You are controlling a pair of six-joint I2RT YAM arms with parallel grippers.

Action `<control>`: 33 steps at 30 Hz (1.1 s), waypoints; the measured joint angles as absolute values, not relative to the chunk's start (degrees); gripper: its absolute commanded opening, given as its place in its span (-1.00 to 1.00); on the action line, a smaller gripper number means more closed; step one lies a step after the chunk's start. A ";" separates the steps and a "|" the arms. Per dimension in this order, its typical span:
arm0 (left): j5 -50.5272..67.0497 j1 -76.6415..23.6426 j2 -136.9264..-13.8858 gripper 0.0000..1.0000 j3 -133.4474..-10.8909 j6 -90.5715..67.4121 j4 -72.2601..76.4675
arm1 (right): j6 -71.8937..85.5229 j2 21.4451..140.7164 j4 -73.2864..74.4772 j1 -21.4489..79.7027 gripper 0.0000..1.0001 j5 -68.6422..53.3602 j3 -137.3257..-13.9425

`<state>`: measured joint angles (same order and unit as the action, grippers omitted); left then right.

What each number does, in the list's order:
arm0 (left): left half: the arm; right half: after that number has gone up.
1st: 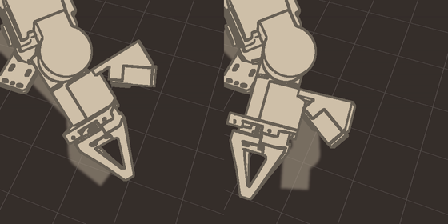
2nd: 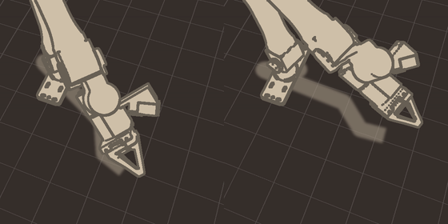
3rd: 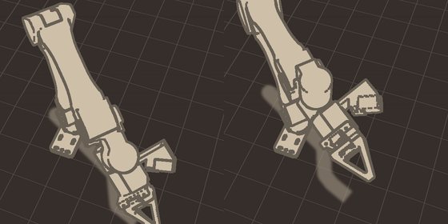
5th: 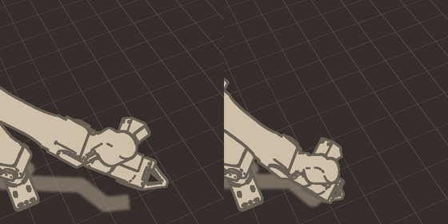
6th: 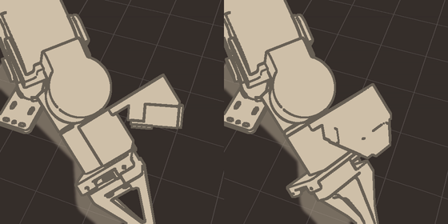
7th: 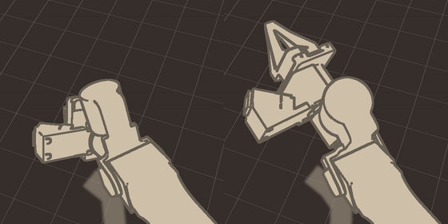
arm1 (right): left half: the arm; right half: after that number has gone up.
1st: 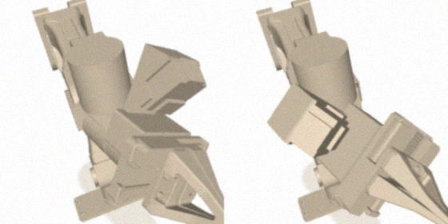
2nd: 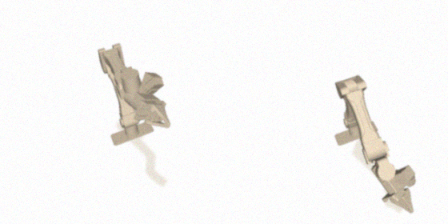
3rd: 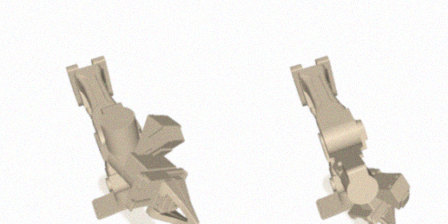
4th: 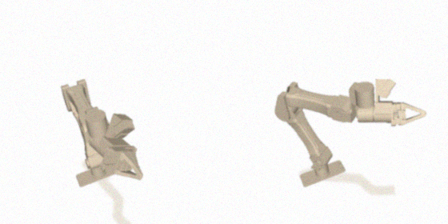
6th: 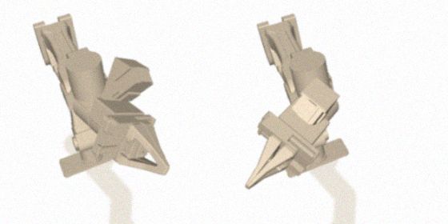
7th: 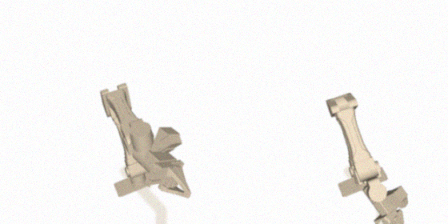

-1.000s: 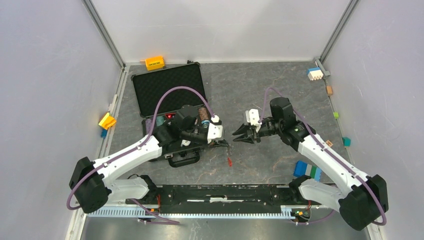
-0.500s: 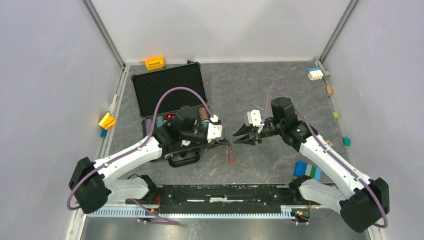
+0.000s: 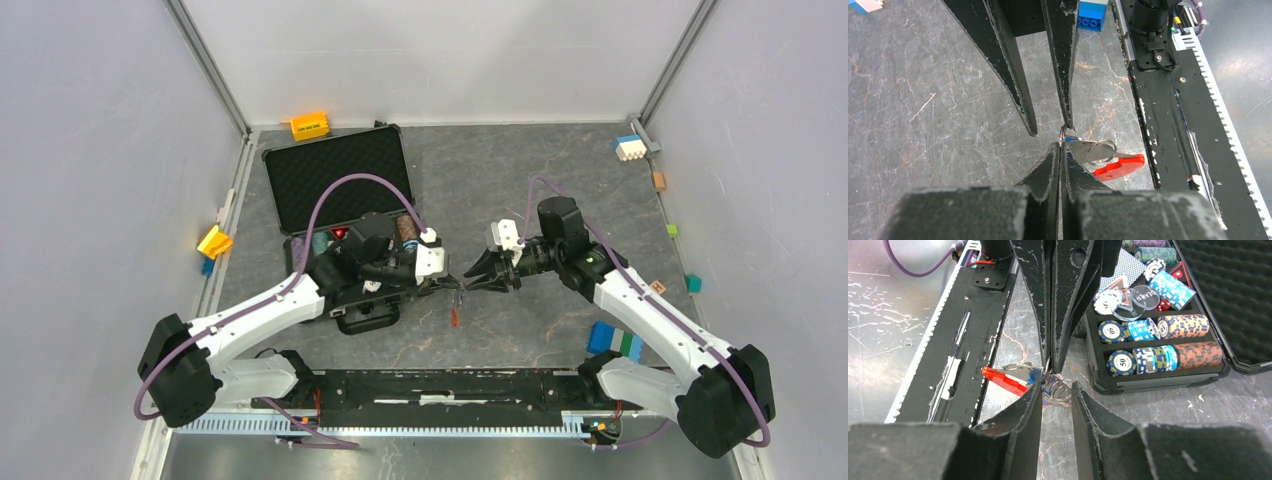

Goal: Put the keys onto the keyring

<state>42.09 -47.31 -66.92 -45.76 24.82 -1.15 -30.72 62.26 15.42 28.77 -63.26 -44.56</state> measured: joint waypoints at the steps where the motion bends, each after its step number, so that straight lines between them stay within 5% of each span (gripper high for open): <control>1: 42.06 -47.29 -66.92 -0.96 -45.71 24.67 -1.10 | -30.59 62.26 15.11 28.77 -0.34 -63.44 -44.36; 21: 39.94 -47.22 -66.98 -0.95 -45.54 22.90 1.61 | -26.89 62.74 10.68 28.88 -0.48 -65.56 -42.39; 28: 39.99 -47.22 -66.98 -0.95 -45.23 22.48 2.00 | -26.59 62.76 10.11 28.88 -0.63 -65.23 -42.35; 33: 40.03 -47.22 -66.98 -0.96 -44.82 22.35 2.33 | -26.50 62.76 9.91 28.88 -0.97 -64.47 -42.33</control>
<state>40.03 -47.22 -66.98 -44.82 22.35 2.33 -26.50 62.76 9.91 28.88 -64.47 -42.33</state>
